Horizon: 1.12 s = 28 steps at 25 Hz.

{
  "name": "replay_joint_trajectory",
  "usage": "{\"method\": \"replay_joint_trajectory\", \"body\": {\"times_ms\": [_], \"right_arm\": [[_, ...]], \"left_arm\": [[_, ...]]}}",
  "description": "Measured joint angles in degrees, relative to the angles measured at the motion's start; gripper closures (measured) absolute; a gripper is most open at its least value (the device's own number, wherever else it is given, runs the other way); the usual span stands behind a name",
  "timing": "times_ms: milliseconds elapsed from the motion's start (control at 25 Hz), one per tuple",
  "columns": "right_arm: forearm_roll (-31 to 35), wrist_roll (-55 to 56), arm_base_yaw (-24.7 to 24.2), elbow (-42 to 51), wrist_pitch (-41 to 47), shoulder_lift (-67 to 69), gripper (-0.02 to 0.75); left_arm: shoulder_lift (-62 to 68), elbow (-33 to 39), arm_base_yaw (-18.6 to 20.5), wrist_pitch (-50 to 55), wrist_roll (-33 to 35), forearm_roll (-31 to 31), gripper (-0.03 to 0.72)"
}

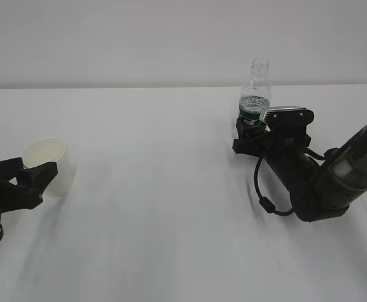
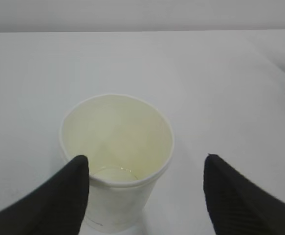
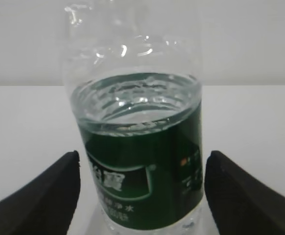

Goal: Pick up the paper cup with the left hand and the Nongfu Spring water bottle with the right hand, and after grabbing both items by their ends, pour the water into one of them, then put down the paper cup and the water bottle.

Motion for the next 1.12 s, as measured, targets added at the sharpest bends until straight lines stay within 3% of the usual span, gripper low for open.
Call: {"method": "replay_joint_trajectory", "body": {"times_ms": [1120], "right_arm": [[0.0,-4.0,0.0,2.9,0.0,-2.3,0.148]], "left_arm": [[0.0,0.0,0.0,0.0,0.0,0.0,0.165]]}}
